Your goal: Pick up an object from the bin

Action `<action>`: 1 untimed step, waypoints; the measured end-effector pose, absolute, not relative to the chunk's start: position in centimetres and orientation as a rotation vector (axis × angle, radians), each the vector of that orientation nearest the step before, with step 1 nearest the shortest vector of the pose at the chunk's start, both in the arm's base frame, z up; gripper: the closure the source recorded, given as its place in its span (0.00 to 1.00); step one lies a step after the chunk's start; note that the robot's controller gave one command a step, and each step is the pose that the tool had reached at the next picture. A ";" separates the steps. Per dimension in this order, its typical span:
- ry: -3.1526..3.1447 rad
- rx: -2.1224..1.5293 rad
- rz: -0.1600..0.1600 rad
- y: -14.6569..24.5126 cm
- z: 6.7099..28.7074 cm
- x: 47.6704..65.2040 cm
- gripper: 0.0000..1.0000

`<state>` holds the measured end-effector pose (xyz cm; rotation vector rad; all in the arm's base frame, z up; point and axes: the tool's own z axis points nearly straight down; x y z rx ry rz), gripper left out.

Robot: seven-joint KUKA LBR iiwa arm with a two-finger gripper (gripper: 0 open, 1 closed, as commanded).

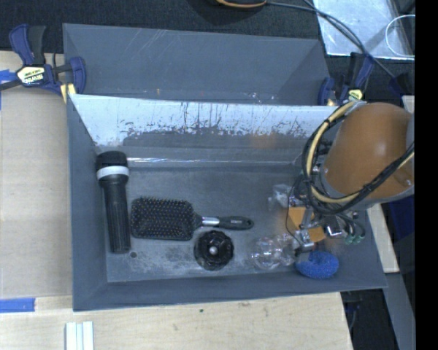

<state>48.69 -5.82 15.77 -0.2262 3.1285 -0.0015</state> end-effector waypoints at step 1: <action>3.133 0.133 -0.002 -8.2 10.6 48.8 0.00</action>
Offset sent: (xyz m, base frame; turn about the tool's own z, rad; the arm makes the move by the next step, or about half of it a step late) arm -0.0012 -0.0068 -0.0877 -0.1949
